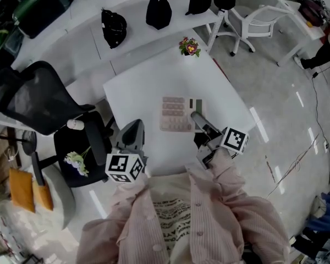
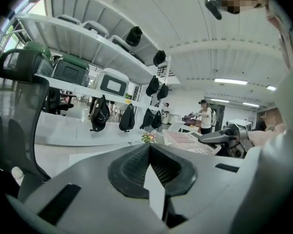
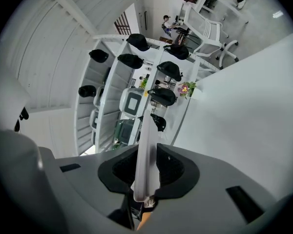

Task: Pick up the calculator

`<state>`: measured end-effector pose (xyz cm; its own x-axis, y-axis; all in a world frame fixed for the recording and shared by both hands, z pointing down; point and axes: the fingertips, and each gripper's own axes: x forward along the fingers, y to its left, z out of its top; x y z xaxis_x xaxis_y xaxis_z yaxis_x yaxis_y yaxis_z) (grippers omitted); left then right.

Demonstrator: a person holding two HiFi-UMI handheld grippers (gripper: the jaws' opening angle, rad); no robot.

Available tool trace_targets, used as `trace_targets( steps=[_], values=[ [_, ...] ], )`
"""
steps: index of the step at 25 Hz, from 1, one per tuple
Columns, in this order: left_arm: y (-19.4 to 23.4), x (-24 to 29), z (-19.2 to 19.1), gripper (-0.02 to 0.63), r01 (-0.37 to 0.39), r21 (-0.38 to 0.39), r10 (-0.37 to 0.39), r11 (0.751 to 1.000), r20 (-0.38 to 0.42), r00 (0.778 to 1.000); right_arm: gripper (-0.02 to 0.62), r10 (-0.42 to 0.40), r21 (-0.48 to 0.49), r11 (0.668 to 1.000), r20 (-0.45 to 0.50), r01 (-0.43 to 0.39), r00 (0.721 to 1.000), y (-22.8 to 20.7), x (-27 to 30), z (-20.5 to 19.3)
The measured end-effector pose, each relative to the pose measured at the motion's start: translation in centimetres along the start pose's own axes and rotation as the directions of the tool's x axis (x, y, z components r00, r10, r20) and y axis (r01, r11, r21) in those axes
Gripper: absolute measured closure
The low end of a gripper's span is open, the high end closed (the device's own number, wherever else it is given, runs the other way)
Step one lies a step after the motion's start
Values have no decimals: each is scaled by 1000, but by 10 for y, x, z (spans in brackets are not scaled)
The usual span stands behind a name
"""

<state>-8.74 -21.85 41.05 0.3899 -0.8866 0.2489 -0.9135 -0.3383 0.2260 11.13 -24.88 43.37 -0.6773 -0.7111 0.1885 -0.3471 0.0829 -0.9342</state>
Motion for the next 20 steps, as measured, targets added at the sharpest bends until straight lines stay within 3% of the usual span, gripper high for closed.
trace_targets(
  steps=[11,20],
  values=[
    [11,-21,40,606,-38,33,34,999,93,995,517,80,17,997,70,-81,994,32,-7,24],
    [22,-28,49,606,-67,30,63,997,124,990,517,134,42,990,98,-138,986,45,-11,26]
  ],
)
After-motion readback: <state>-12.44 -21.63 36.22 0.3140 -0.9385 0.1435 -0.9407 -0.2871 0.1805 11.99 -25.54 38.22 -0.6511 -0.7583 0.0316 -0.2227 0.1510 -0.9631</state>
